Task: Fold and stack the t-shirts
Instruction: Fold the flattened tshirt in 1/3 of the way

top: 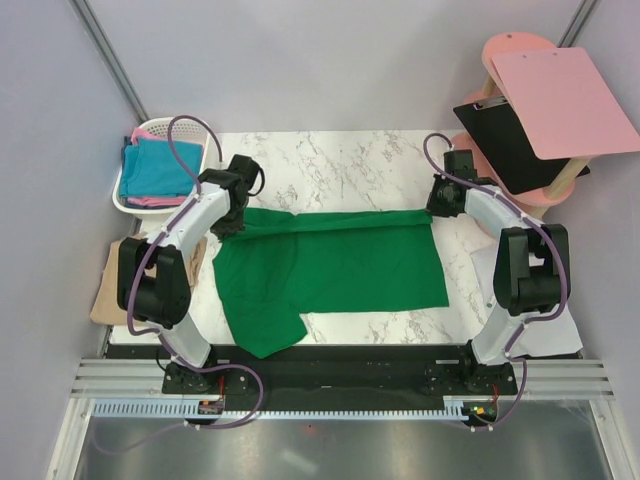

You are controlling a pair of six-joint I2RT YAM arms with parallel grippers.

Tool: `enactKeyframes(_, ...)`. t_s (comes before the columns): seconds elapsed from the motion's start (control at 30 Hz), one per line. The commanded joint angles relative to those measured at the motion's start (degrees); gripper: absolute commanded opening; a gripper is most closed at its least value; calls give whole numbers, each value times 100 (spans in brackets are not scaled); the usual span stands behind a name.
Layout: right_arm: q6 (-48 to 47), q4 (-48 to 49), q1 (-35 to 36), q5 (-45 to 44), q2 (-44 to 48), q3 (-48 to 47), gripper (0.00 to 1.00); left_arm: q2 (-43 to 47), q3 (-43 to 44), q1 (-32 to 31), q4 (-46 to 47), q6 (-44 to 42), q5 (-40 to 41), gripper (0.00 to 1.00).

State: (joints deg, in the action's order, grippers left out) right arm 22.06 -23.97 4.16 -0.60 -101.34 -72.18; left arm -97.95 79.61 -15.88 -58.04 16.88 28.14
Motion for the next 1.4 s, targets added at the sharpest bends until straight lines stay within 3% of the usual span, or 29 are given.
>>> enactKeyframes(0.0,-88,-170,-38,34,-70,151,0,303,-183,23,-269,263,385,2)
enactKeyframes(0.1,-88,-292,-38,51,-245,161,0,171,-350,15,-339,272,166,2)
enactKeyframes(0.13,-123,-397,-38,43,-289,152,0,128,-402,15,-357,272,-9,7)
enactKeyframes(0.17,-123,-442,-30,51,-342,143,0,101,-499,15,-374,289,-71,34)
enactKeyframes(0.23,-202,-538,-30,244,-404,178,2,118,-604,-3,-471,368,-90,58)
enactKeyframes(0.3,-211,-548,-38,271,-352,318,4,294,-657,-12,-454,456,-11,99)
enactKeyframes(0.47,-176,-337,-38,315,-281,556,4,593,-404,-3,-235,474,122,100)
enactKeyframes(0.63,-176,-222,-38,508,-378,495,5,225,220,-3,258,430,-116,100)
enactKeyframes(0.7,-281,-284,-21,473,-387,459,11,-38,492,-3,319,377,-168,100)
enactKeyframes(0.77,-325,-284,-38,447,-317,521,22,-293,686,6,364,316,-221,100)
enactKeyframes(0.83,-326,-275,-38,403,-150,591,48,-671,967,15,399,272,-247,100)
enactKeyframes(0.9,-291,-188,-38,272,25,679,60,-1030,1187,41,478,184,-335,100)
enactKeyframes(0.97,-247,-57,-38,96,298,776,82,-1251,1389,102,539,166,-405,100)
enactKeyframes(1.1,-141,286,-38,51,449,820,80,-1691,1636,243,592,210,-634,96)
enactKeyframes(1.37,35,796,-30,385,-368,548,71,-2280,1838,568,794,272,-1012,82)
